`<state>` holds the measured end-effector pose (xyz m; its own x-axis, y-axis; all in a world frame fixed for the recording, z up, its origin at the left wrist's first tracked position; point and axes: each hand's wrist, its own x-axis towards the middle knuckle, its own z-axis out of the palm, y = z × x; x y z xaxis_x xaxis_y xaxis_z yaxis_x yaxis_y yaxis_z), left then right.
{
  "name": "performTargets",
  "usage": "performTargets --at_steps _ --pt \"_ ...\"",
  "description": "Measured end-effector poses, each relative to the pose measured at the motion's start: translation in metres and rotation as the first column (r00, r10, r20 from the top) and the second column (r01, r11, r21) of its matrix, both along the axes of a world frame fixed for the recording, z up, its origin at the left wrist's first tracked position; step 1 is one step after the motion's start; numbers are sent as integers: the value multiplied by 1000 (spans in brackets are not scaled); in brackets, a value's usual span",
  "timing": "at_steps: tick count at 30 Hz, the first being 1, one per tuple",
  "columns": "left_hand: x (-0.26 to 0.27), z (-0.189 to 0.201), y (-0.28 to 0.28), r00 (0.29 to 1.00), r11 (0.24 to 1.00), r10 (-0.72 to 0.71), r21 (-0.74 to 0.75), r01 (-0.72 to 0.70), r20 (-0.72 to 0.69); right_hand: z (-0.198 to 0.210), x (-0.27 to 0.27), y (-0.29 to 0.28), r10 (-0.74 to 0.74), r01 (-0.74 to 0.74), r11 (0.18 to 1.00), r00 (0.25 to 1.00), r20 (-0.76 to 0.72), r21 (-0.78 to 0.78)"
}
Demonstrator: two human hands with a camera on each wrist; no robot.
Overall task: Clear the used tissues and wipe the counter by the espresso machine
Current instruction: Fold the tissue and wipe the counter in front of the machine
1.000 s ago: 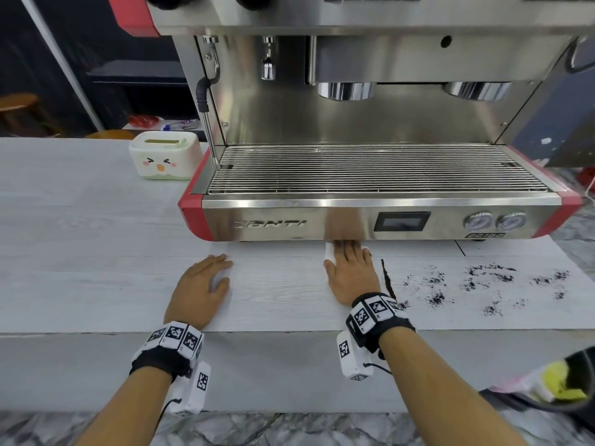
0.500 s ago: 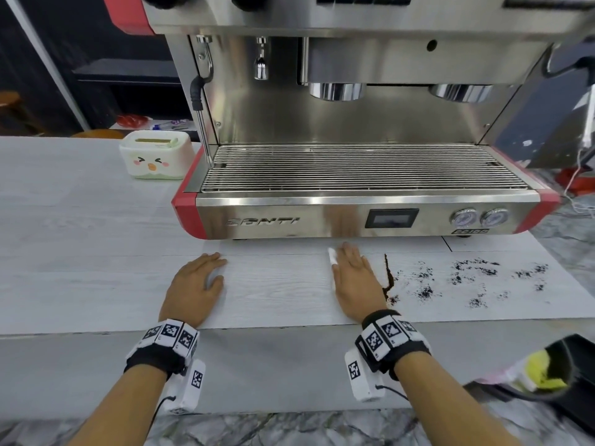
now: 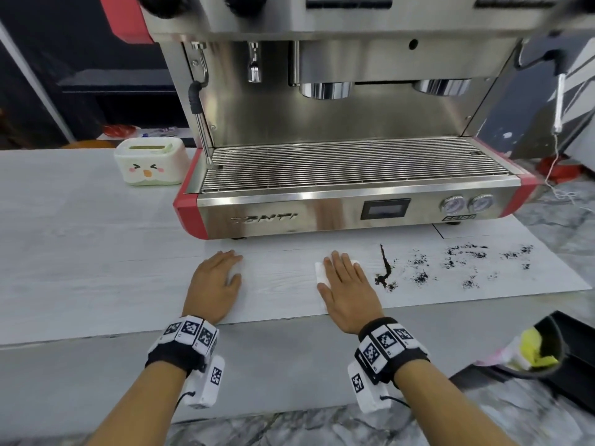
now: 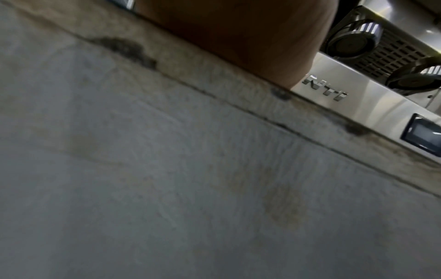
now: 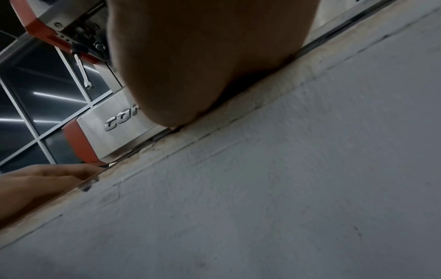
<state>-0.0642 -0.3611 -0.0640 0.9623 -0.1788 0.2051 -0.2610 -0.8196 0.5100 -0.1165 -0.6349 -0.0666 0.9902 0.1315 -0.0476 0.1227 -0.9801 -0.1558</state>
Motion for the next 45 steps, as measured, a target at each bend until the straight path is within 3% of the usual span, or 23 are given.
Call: performTargets --at_steps 10,17,22,30,34,38,45 --pt "-15 -1 -104 1000 997 -6 -78 8 26 0 1 -46 46 -47 998 999 10 44" --pt "-26 -8 -155 1000 999 -6 -37 5 -22 2 1 -74 59 -60 995 998 19 85" --pt "-25 -12 -157 999 998 -16 66 19 -36 0 3 -78 50 -52 995 998 24 90" --pt "-26 -10 -157 999 997 -21 74 25 -49 2 1 -112 -3 -1 995 999 39 98" --pt "-27 -9 -157 999 997 -17 69 21 -47 11 2 -110 -50 35 979 996 69 199" --pt "-29 -8 -161 999 997 2 76 0 -34 19 11 -79 8 -36 955 996 93 295" --pt "-28 -9 -161 1000 996 2 90 0 -23 4 32 -51 80 -78 987 997 -9 139"
